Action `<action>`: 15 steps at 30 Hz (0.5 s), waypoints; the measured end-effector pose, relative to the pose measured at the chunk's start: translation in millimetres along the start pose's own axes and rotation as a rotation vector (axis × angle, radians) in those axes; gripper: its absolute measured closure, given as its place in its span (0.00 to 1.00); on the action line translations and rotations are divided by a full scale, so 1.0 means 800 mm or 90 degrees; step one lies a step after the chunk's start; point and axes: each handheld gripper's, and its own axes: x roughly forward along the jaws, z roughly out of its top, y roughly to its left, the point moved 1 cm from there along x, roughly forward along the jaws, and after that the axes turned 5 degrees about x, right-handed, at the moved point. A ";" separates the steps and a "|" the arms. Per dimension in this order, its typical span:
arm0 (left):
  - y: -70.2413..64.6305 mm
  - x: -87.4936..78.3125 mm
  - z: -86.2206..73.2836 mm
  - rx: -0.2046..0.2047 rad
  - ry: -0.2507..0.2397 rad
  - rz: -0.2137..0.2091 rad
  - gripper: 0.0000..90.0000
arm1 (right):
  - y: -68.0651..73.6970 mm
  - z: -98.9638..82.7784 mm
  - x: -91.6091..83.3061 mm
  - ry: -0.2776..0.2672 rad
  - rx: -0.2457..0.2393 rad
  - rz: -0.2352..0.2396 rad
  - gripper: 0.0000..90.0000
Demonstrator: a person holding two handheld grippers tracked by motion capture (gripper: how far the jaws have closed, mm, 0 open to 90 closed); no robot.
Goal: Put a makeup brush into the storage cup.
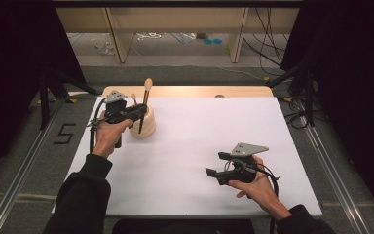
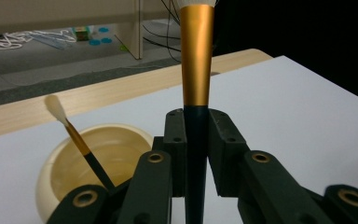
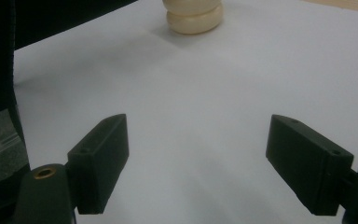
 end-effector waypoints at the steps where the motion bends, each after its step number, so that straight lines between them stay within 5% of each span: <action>1: 0.001 0.000 0.001 -0.005 -0.004 0.005 0.87 | 0.000 0.000 0.000 0.001 -0.001 -0.001 0.24; 15: 0.022 0.004 0.007 -0.039 -0.063 0.046 0.87 | 0.000 0.000 0.000 0.002 0.001 0.001 0.24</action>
